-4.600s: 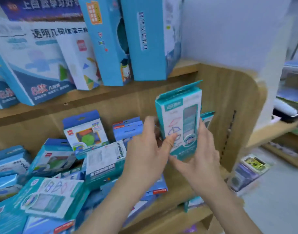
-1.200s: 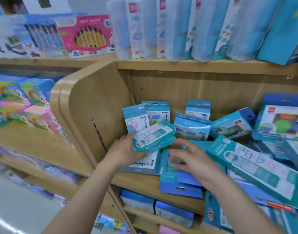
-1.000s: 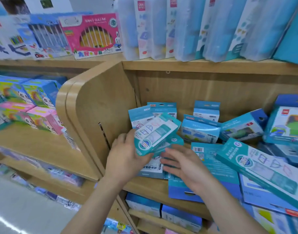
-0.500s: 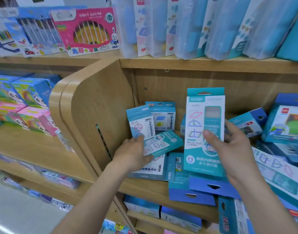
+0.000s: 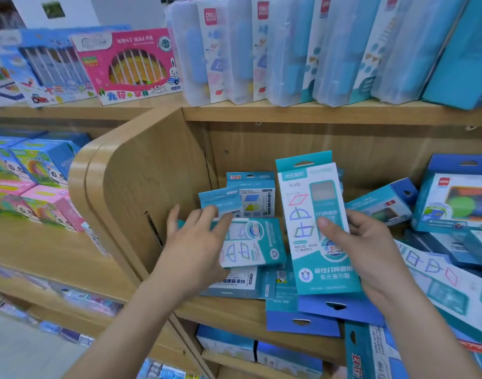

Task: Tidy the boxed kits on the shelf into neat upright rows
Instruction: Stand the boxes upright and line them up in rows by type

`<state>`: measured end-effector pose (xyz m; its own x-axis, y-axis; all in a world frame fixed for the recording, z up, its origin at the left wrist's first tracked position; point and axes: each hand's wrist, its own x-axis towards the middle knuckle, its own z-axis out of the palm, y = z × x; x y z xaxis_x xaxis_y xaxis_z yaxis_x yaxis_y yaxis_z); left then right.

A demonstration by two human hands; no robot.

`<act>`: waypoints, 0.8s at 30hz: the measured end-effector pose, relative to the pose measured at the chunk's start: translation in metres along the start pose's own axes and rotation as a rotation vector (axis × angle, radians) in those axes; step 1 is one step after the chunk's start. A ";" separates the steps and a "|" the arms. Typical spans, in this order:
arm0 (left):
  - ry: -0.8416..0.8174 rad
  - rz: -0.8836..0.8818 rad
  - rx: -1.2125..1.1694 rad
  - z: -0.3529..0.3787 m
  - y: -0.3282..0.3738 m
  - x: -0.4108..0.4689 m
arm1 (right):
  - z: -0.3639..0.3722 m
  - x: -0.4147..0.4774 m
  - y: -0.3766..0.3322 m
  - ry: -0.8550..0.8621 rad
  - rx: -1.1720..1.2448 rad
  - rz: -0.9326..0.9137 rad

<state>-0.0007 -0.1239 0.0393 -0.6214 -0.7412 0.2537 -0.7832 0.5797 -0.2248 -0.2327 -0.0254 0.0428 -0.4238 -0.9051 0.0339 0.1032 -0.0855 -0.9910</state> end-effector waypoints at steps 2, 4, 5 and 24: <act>0.119 0.109 0.030 -0.011 -0.006 -0.006 | 0.002 0.002 -0.006 -0.083 -0.024 -0.026; 0.133 0.178 -0.020 -0.023 -0.010 -0.010 | 0.006 0.003 -0.012 -0.184 -0.070 -0.055; 0.142 0.212 -0.050 -0.030 -0.010 -0.010 | 0.007 0.005 -0.015 -0.243 -0.099 -0.057; 0.372 -0.135 -1.706 -0.114 0.087 0.019 | -0.050 -0.038 -0.066 -0.020 0.172 -0.095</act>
<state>-0.0828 -0.0484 0.1318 -0.3357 -0.8415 0.4234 0.1844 0.3821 0.9056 -0.2682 0.0350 0.1006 -0.4215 -0.8974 0.1301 0.2167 -0.2390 -0.9465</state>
